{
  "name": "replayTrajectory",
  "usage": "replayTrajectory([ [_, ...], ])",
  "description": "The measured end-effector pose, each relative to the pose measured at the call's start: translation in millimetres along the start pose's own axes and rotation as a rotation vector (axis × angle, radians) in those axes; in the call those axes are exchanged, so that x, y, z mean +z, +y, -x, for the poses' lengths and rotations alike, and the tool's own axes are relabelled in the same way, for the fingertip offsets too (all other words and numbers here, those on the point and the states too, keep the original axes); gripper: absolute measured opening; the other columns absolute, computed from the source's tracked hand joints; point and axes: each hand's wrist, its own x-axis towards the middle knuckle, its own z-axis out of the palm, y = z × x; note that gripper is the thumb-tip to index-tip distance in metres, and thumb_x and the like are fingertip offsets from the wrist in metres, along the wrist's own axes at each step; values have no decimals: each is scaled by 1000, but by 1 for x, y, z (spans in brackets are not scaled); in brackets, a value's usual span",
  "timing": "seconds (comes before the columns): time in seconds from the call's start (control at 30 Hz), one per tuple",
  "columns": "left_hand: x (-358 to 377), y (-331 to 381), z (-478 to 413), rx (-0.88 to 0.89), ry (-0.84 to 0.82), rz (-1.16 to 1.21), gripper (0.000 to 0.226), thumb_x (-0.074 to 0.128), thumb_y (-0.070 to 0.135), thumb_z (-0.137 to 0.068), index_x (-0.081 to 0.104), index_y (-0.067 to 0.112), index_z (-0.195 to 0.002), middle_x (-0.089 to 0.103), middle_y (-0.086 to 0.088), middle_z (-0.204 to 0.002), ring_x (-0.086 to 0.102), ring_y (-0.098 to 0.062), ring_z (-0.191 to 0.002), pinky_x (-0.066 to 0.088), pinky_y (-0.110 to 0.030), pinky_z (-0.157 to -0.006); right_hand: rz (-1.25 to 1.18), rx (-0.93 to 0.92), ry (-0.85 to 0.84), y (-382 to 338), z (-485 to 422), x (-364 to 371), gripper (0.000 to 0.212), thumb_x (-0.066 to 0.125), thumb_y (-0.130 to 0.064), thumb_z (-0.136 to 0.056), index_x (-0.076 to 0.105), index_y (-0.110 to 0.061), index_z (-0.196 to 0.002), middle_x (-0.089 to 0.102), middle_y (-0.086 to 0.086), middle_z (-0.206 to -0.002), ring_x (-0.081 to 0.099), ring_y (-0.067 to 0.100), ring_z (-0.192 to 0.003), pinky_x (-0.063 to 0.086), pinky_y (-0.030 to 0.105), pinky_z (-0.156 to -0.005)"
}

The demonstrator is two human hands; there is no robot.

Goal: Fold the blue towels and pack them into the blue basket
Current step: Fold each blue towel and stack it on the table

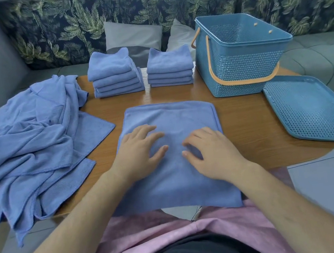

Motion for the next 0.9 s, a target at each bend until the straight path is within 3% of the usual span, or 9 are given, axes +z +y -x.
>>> replayTrajectory([
  [0.1, 10, 6, 1, -77, -234, -1, 71, 22, 73, -92, 26, 44, -156, 8, 11, -167, 1, -17, -156, 3, -39, -126, -21, 86, -144, 5, -7, 16, 62, 34, -60, -102, 29, -35, -158, 14, -4, -169, 8, 19, -156, 11, 38, -124],
  [0.2, 4, 5, 0, -78, -267, -22, 69, 26, 74, -93, 32, 42, -155, 21, 13, -165, 14, -15, -154, 14, -41, -125, -27, 143, -329, 9, -9, 15, 71, 23, -68, -101, 6, -37, -162, -8, -6, -170, -12, 15, -156, -7, 35, -124],
  [0.3, -16, 10, -2, -19, -90, -77, 56, 32, 70, -93, 68, 35, -118, 70, 14, -114, 60, -10, -110, 42, -36, -95, -15, 133, -318, 7, -5, -1, 69, 28, -73, -96, 27, -41, -157, 17, -9, -168, 12, 18, -154, 13, 37, -125],
  [0.37, -24, 13, 1, -25, 8, -25, 47, 36, 64, -95, 69, 32, -90, 63, 15, -70, 58, -5, -73, 38, -32, -72, -2, 107, -281, 1, 1, -14, 61, 35, -74, -94, 50, -39, -142, 48, -12, -146, 39, 18, -135, 33, 38, -114],
  [0.43, -22, 12, 5, -33, 36, 41, 39, 44, 56, -97, 66, 29, -80, 53, 14, -57, 52, -5, -59, 31, -29, -62, 17, 88, -259, -4, 6, -24, 53, 40, -71, -94, 64, -35, -124, 60, -14, -120, 50, 15, -116, 44, 37, -101],
  [0.6, -9, -2, -5, 22, 138, 14, 34, 46, 46, -96, 71, 23, -97, 63, 8, -101, 59, -18, -91, 45, -36, -74, -96, 92, -131, 0, 2, -17, 32, 50, -47, -99, 66, -23, -85, 64, -8, -83, 60, 15, -83, 50, 38, -75],
  [0.7, -2, -12, -12, -80, -85, -22, 53, 40, 56, -96, 55, 30, -139, 42, 8, -155, 37, -17, -143, 34, -43, -112, -221, 93, 47, 9, -8, 4, 25, 49, -30, -96, 69, -26, -109, 68, -7, -103, 60, 20, -101, 49, 43, -89],
  [0.77, 3, -17, -11, -118, -179, -11, 60, 34, 61, -99, 42, 32, -151, 31, 14, -161, 22, -10, -151, 20, -39, -121, -124, 147, 89, 20, -15, 16, 37, 45, -28, -96, 63, -23, -128, 63, -6, -125, 55, 21, -121, 42, 44, -100],
  [0.9, -6, -19, -8, -125, -101, -77, 48, 43, 61, -97, 54, 33, -135, 50, 15, -135, 43, -13, -128, 27, -36, -105, 6, 287, 77, 37, -16, 20, 35, 47, -36, -102, 58, -25, -133, 55, -5, -134, 46, 22, -127, 28, 41, -100],
])
